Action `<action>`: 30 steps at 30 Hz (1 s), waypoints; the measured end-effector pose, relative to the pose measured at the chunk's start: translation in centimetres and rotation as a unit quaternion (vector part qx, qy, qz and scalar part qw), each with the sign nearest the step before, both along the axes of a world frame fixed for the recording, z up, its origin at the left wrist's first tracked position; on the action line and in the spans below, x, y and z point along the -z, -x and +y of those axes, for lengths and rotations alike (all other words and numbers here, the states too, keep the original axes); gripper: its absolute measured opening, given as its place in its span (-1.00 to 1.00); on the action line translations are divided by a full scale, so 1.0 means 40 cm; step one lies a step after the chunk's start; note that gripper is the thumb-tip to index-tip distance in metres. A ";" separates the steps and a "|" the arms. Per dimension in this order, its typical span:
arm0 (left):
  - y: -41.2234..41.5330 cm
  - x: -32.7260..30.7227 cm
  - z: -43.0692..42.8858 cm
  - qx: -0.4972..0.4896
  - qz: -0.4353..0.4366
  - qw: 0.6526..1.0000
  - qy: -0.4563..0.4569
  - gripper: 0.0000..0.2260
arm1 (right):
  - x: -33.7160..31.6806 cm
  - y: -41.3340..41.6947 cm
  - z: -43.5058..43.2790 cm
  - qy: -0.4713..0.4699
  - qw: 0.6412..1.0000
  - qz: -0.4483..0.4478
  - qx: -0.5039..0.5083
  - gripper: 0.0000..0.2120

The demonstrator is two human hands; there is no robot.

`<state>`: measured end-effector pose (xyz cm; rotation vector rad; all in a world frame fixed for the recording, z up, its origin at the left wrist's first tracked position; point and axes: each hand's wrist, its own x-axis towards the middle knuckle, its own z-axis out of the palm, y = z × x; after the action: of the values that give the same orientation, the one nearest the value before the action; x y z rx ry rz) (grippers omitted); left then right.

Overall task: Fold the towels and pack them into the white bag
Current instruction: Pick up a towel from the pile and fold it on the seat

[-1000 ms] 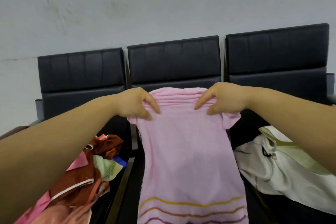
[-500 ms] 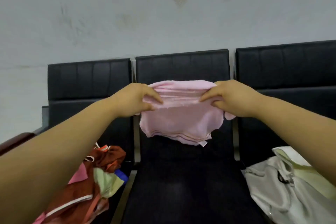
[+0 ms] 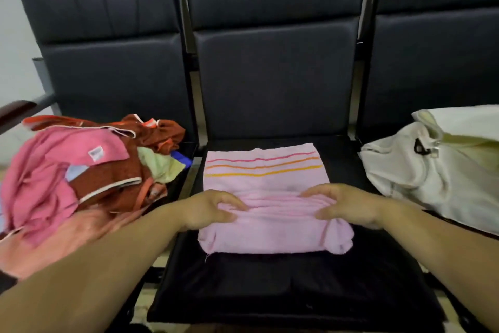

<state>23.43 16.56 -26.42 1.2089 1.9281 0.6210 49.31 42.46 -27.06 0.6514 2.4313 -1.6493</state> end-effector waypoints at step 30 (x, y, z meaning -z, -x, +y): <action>0.102 0.054 0.042 -0.233 0.048 0.969 -0.061 -0.92 | 0.090 0.102 0.075 -0.080 0.978 0.014 0.194 -0.87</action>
<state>19.36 18.23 -28.58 0.8674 2.3066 0.9488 45.21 45.47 -30.65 1.2026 2.6027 -1.5986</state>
